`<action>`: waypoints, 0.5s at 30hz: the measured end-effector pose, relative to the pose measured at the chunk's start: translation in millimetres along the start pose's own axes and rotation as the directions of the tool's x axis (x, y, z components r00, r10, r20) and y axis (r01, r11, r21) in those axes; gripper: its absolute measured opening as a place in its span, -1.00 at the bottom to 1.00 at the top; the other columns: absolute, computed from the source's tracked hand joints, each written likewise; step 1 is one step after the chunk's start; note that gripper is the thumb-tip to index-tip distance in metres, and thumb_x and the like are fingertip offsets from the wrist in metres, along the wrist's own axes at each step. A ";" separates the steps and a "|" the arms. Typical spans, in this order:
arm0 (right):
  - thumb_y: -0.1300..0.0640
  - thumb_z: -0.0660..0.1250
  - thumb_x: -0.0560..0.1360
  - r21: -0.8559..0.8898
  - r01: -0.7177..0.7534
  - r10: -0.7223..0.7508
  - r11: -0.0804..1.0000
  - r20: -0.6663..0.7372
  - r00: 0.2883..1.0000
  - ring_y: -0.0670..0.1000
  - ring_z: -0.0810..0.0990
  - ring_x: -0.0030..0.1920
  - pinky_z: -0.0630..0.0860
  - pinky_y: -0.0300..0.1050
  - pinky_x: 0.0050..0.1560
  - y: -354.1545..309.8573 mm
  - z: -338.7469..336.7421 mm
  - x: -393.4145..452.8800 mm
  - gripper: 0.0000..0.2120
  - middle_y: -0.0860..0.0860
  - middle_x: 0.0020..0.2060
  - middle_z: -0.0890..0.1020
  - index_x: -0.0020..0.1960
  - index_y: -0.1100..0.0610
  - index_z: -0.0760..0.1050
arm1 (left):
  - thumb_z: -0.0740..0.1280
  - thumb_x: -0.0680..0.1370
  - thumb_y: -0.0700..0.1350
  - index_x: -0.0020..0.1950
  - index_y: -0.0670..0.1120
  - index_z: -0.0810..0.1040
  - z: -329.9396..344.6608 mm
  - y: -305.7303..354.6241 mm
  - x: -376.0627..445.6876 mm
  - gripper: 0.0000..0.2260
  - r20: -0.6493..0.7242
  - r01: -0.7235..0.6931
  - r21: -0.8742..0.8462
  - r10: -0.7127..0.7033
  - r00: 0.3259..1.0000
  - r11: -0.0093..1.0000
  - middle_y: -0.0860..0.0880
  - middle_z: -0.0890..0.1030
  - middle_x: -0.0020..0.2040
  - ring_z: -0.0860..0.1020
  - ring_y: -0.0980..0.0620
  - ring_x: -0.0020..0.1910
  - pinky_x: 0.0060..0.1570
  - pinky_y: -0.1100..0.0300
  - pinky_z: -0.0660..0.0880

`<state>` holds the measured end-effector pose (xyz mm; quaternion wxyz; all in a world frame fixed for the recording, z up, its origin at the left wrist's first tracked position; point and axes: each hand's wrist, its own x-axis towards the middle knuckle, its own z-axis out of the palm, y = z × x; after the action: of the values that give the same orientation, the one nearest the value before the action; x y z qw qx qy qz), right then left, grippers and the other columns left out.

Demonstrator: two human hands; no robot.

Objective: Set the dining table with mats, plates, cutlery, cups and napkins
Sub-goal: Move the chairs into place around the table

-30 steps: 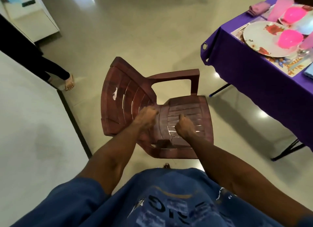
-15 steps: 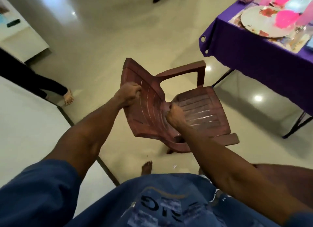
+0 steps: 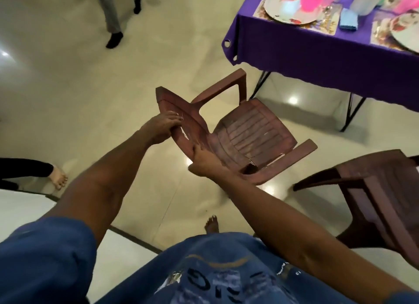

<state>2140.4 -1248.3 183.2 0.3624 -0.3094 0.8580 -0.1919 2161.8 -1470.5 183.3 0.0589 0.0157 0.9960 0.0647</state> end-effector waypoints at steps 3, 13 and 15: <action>0.16 0.25 0.46 -0.150 -0.024 -0.008 0.988 -0.213 0.977 0.24 0.59 0.10 0.48 0.01 0.04 -6.1 7.4 -11.7 -0.60 0.18 0.13 0.58 0.28 0.19 0.37 | 0.36 0.35 -0.39 0.31 -0.17 0.55 -1.2 1.3 -5.1 -0.48 0.083 -0.085 0.177 0.071 0.994 0.981 -0.15 0.56 0.29 0.42 -0.20 0.36 0.46 -0.03 0.17; 0.21 0.14 0.57 -0.383 0.125 -0.254 0.915 -0.306 0.918 0.18 0.63 -0.21 0.46 -0.04 -0.27 26.3 7.3 -39.5 -0.79 0.12 -0.08 0.66 0.18 0.18 0.42 | 0.32 0.48 -0.15 0.07 -0.18 0.61 33.7 50.9 -10.1 -0.79 -0.141 0.002 0.290 0.041 0.989 0.957 -0.16 0.65 -0.01 0.55 -0.20 0.05 0.28 -0.05 0.37; 0.18 0.17 0.57 -0.391 0.129 -0.251 0.911 -0.281 0.926 0.15 0.62 -0.22 0.49 -0.02 -0.26 41.4 2.1 -50.1 -0.78 0.10 -0.10 0.65 0.20 0.16 0.40 | 0.30 0.47 -0.16 -0.02 -0.18 0.61 38.4 69.5 -10.7 -0.83 -0.177 -0.004 0.284 0.056 0.983 0.959 -0.17 0.65 -0.08 0.56 -0.21 -0.02 0.21 -0.05 0.40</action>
<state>2153.1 -1184.5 184.1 0.1312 -0.4184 0.8917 -0.1121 2178.7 -1397.2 155.8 -0.0368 0.0332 0.9959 -0.0759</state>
